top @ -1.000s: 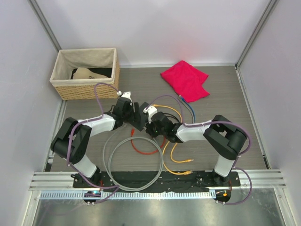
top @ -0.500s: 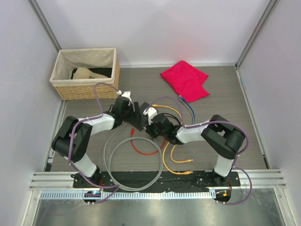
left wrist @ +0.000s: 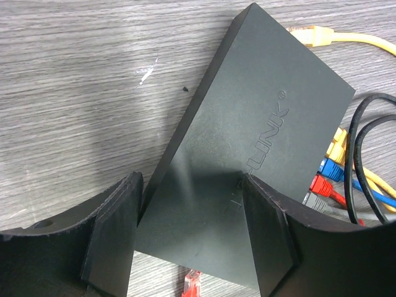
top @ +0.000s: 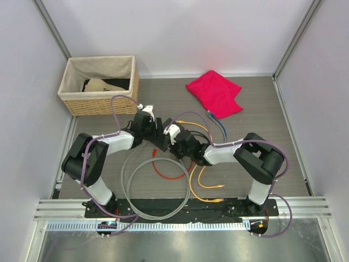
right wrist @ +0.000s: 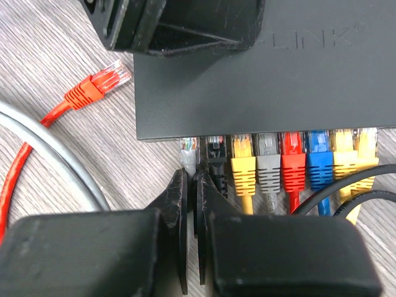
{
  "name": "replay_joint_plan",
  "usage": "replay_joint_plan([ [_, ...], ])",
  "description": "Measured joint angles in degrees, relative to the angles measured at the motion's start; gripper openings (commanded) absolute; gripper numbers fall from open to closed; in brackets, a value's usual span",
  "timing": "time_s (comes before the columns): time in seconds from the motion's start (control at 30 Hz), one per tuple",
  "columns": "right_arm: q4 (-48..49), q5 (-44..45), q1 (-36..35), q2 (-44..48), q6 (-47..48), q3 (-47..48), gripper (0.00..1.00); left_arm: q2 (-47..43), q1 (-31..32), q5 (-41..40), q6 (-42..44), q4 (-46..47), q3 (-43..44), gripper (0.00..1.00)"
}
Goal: Insert the plug into the switch port
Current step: Insert the connector into the switch port.
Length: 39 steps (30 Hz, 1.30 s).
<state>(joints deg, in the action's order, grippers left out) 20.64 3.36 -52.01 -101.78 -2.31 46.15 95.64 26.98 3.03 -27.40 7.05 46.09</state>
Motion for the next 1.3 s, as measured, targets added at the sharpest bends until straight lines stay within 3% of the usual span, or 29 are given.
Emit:
replay_joint_plan([
  [0.47, -9.79, 1.05, 0.02, -0.02, 1.4, 4.9, 0.01, 0.0, 2.91, -3.56, -0.7, 0.83, 0.0, 0.65],
  [0.97, -12.09, 0.85, 0.17, -0.61, 2.34, 6.49, 0.02, -0.11, 4.24, -6.08, -0.83, 2.78, -0.92, 0.64],
  [1.17, -13.07, -0.09, 0.48, -0.74, 2.51, 7.02, 0.13, -0.09, 5.03, -9.33, -0.55, -1.77, 1.73, 0.7],
  [1.3, -11.54, -0.17, 0.48, -0.39, 1.6, 5.92, 0.27, 0.44, 5.57, -11.54, -0.83, -5.66, 3.89, 0.72],
])
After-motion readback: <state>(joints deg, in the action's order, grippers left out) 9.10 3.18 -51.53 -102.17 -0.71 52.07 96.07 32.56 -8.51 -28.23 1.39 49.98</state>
